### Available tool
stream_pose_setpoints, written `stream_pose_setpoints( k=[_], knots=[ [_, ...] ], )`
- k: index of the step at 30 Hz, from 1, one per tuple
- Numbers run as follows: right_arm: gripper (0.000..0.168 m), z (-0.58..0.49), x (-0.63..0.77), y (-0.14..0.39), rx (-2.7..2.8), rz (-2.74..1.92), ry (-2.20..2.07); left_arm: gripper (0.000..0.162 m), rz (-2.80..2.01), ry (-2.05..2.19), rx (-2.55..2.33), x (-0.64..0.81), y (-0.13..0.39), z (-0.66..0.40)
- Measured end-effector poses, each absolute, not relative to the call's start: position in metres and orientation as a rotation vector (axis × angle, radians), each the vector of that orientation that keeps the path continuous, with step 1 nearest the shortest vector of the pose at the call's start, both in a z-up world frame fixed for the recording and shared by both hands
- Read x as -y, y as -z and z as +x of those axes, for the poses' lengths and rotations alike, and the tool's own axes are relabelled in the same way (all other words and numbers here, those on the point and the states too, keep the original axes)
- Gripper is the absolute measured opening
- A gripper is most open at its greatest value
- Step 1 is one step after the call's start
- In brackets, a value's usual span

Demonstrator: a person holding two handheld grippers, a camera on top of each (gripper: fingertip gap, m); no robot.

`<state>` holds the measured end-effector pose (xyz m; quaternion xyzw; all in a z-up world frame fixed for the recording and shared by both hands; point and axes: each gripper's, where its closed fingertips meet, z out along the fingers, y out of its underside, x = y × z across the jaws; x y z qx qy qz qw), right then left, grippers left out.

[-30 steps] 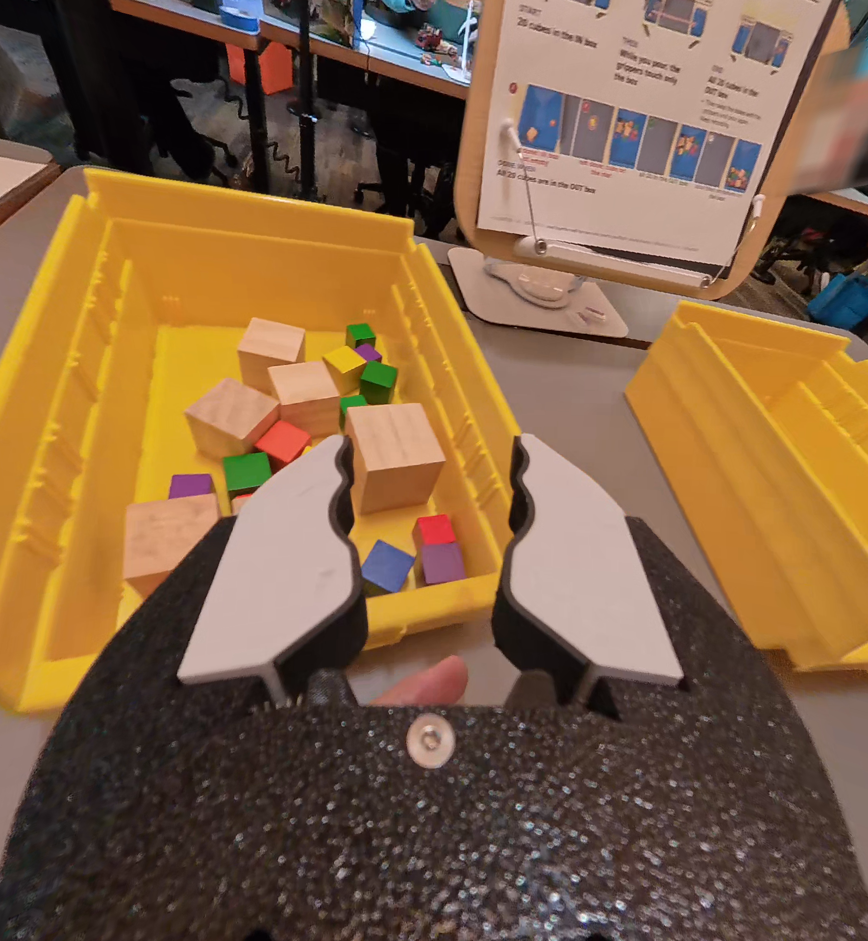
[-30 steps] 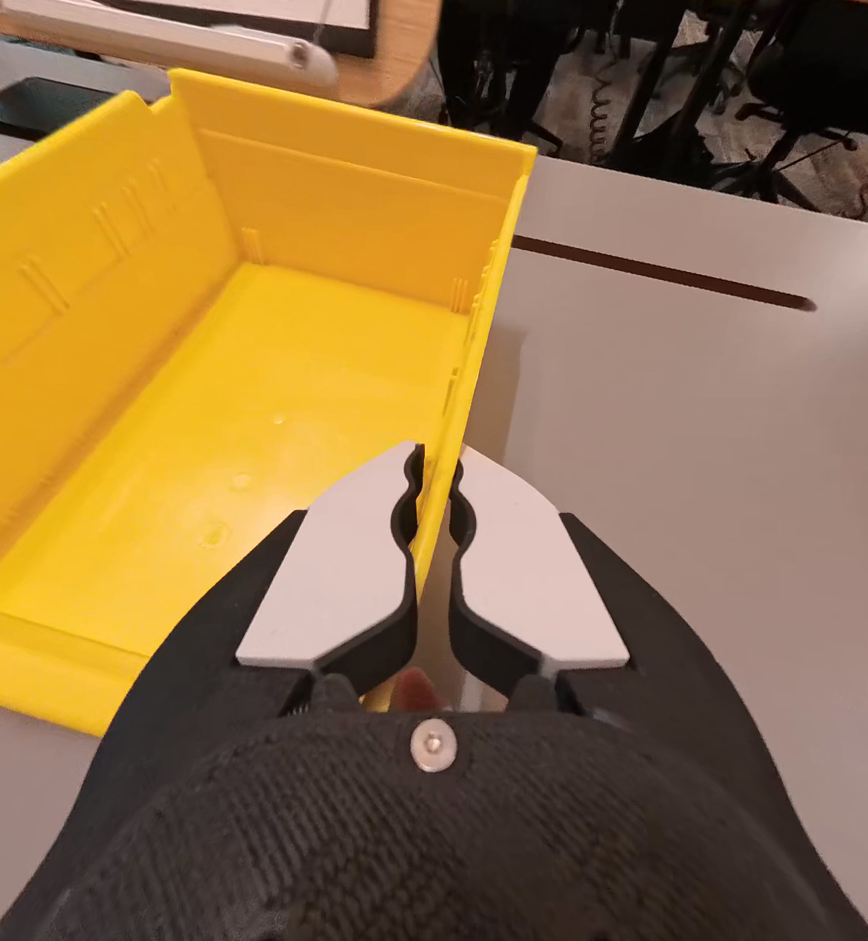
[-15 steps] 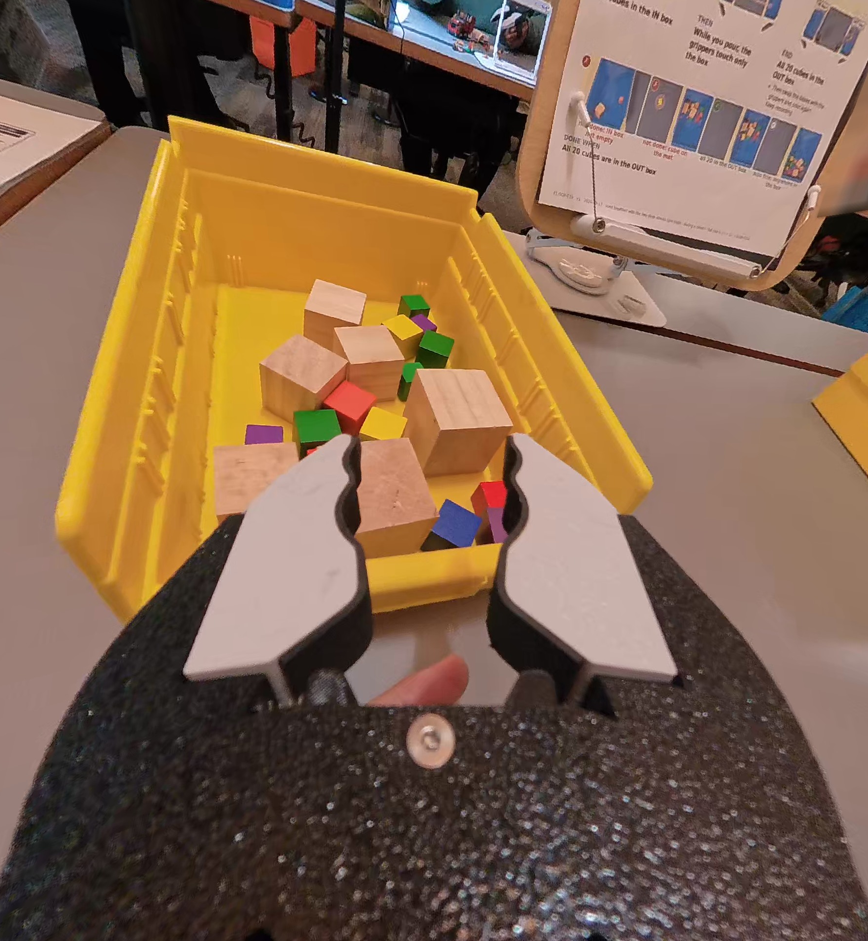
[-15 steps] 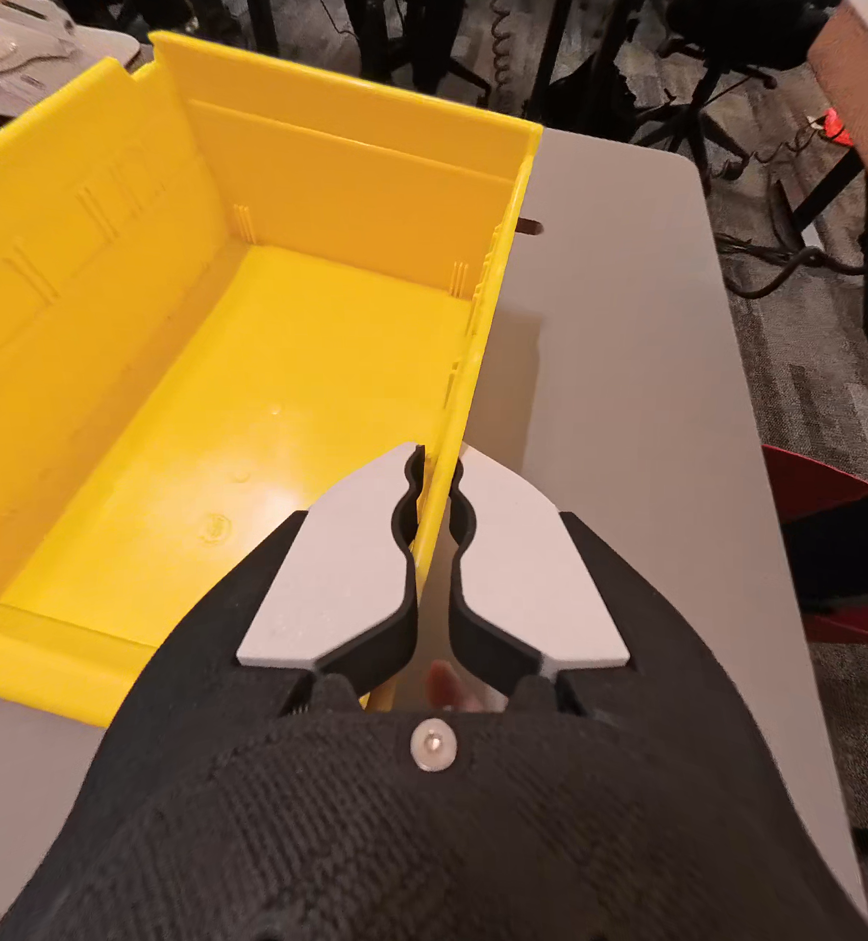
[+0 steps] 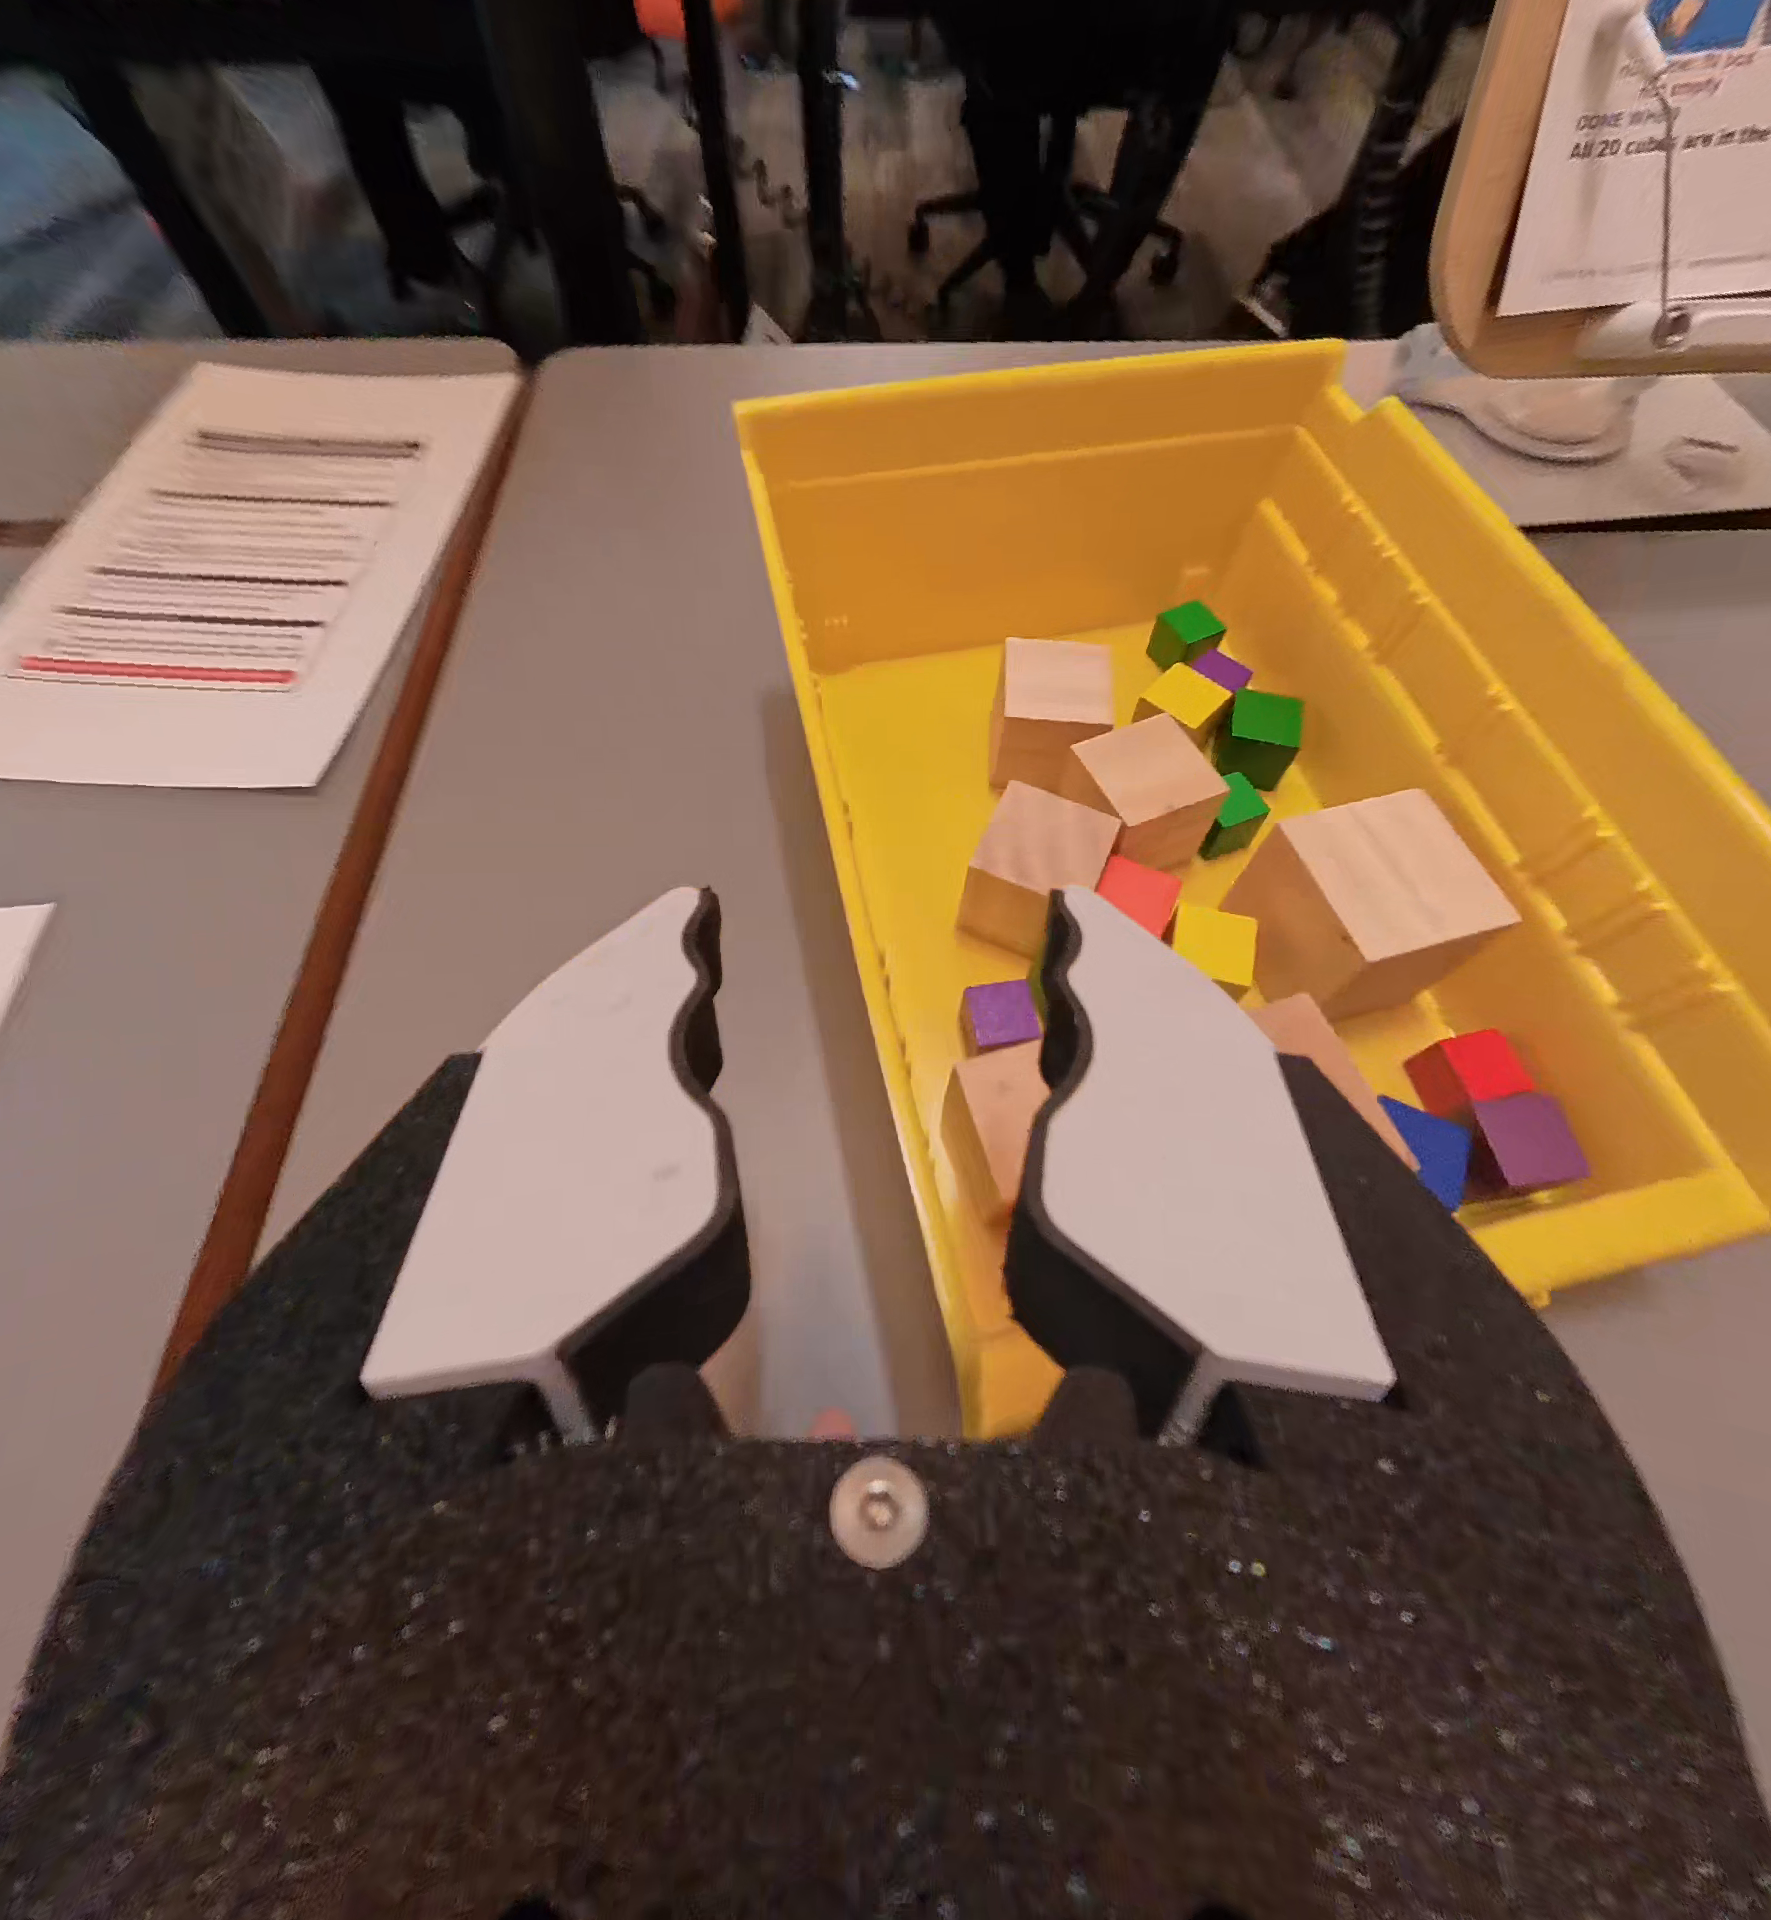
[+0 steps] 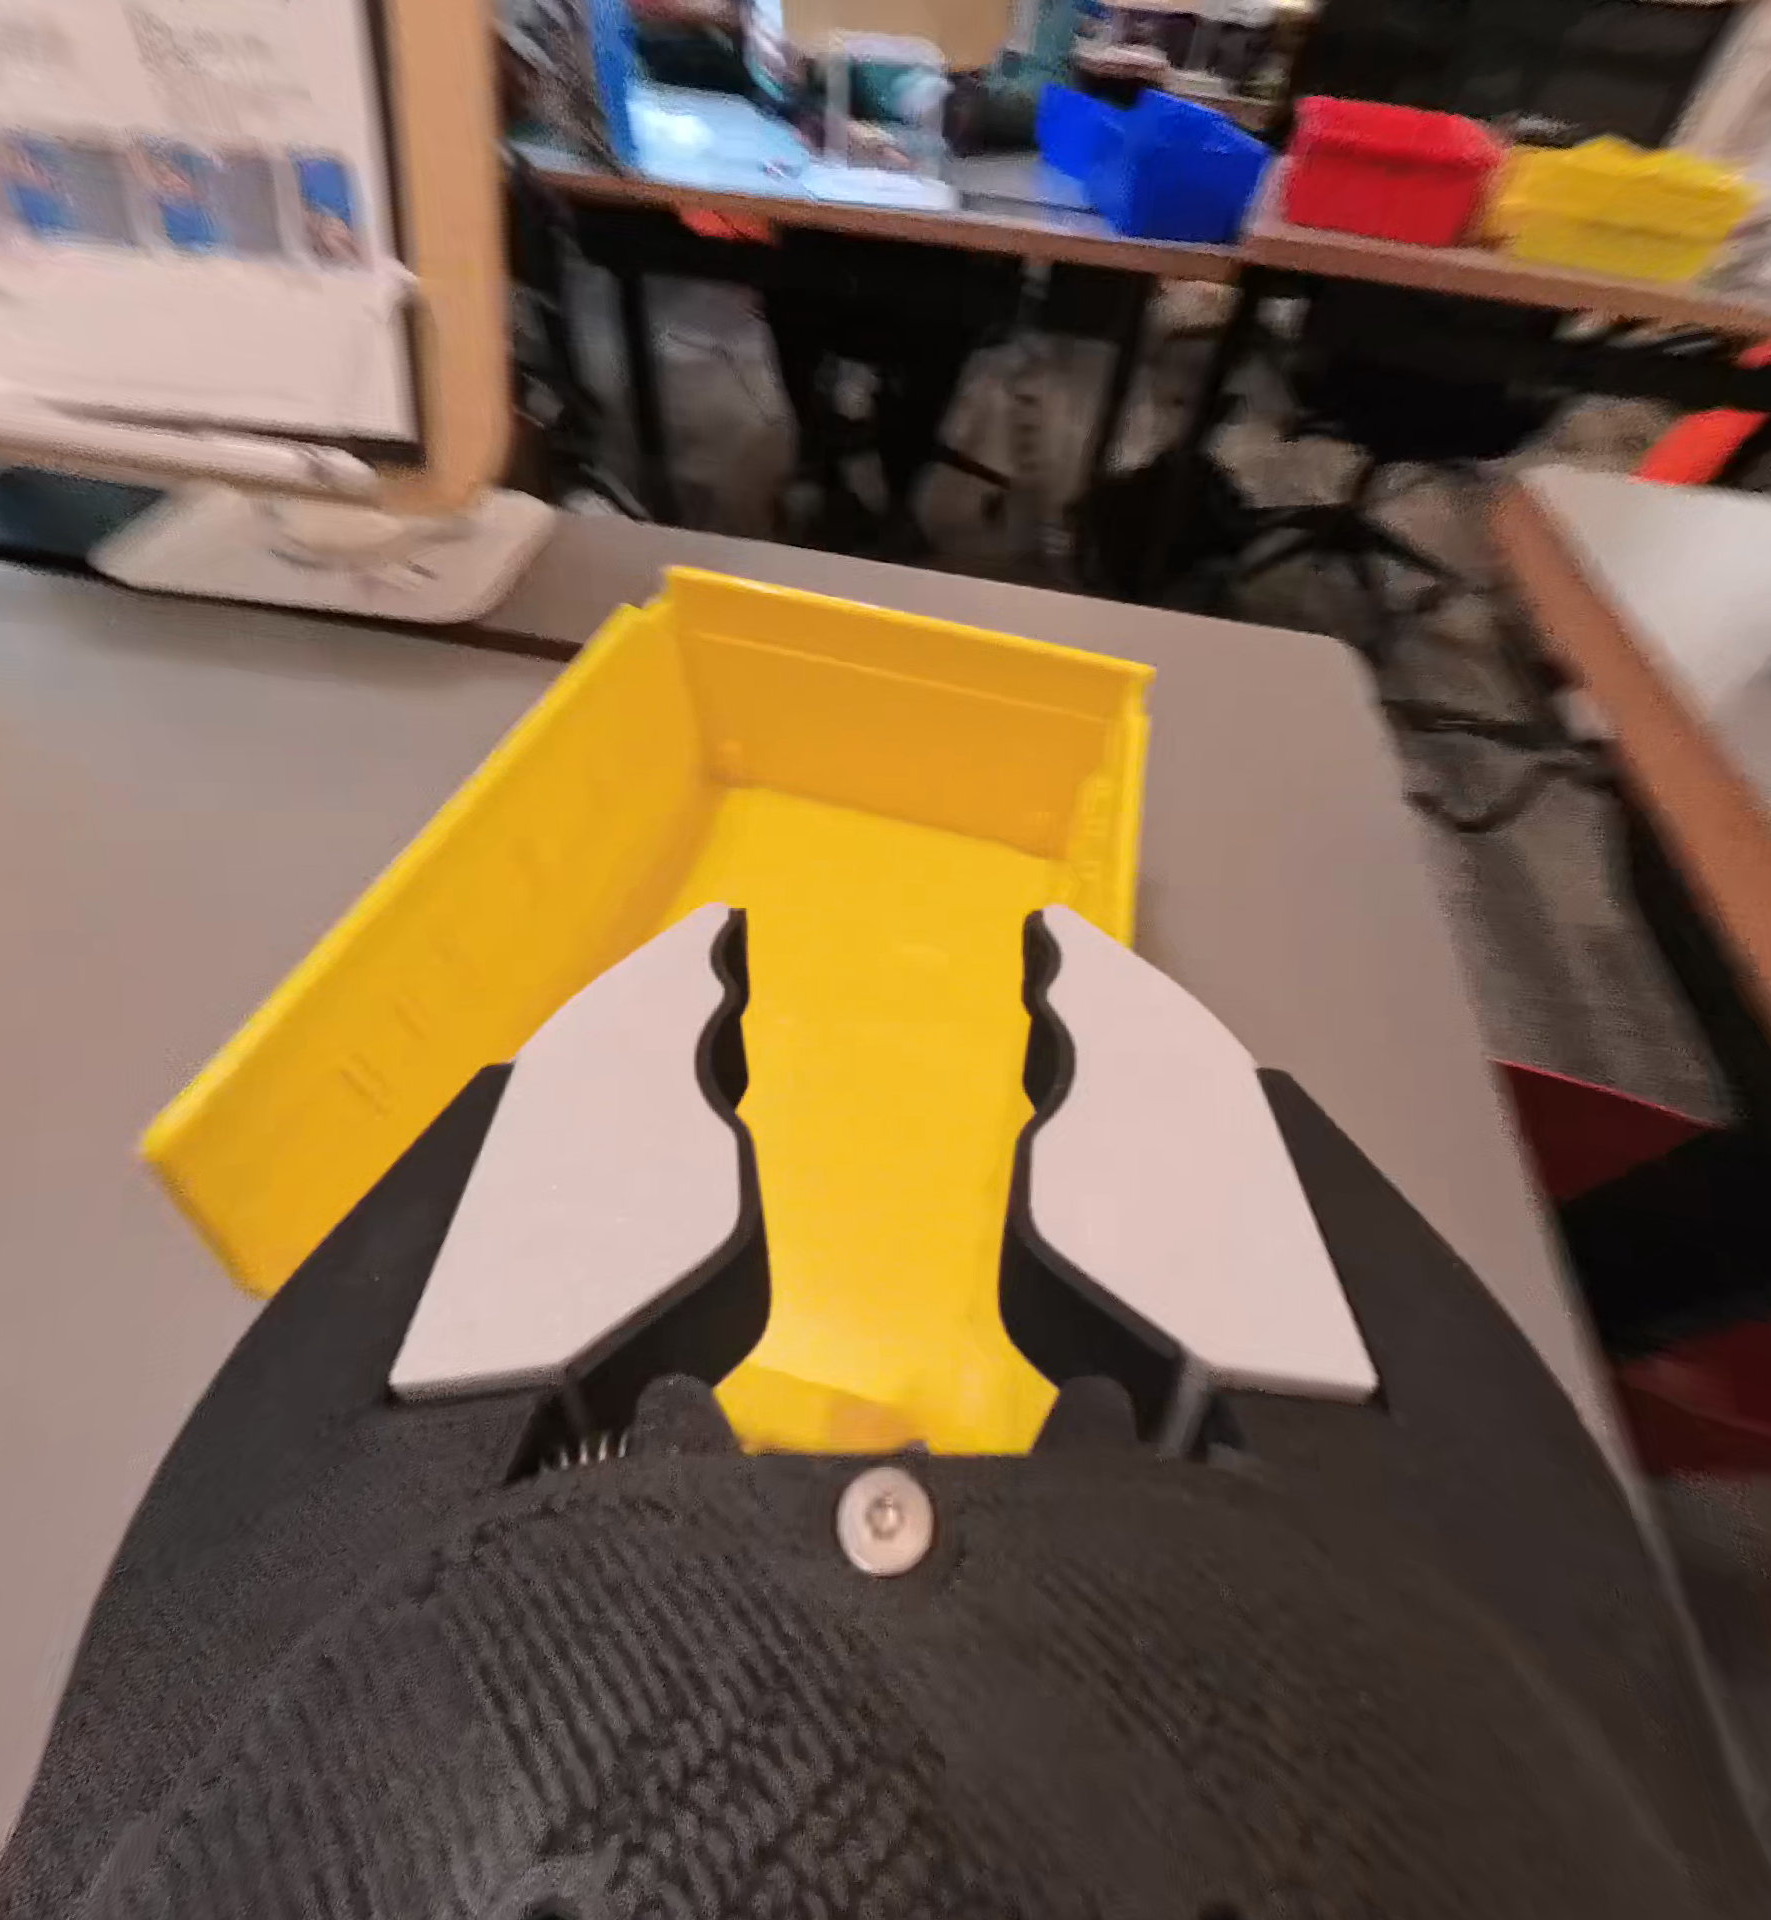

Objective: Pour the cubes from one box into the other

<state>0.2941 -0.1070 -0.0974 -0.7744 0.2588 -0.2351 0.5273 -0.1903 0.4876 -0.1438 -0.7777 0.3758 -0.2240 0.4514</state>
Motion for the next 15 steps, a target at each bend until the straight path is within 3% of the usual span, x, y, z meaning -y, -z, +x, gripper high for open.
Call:
stream_pose_setpoints(
  k=[3,8,11,15],
  knots=[
    [0.053,0.267,0.091,0.084,-0.519,-1.895,0.755,0.055,-1.964,0.684,-0.971,-0.499,0.155,-0.172],
    [0.056,0.156,-0.025,0.064,-0.413,-1.724,0.24,0.051,-2.106,0.784,-0.871,-0.512,0.174,-0.161],
    [0.067,0.088,-0.106,0.08,-0.278,-1.73,0.003,0.065,-2.08,0.767,-0.836,-0.509,0.173,-0.161],
    [0.081,0.033,-0.204,0.097,-0.307,-1.733,-0.18,0.069,-2.142,0.585,-0.872,-0.508,0.187,-0.174]
  ],
)
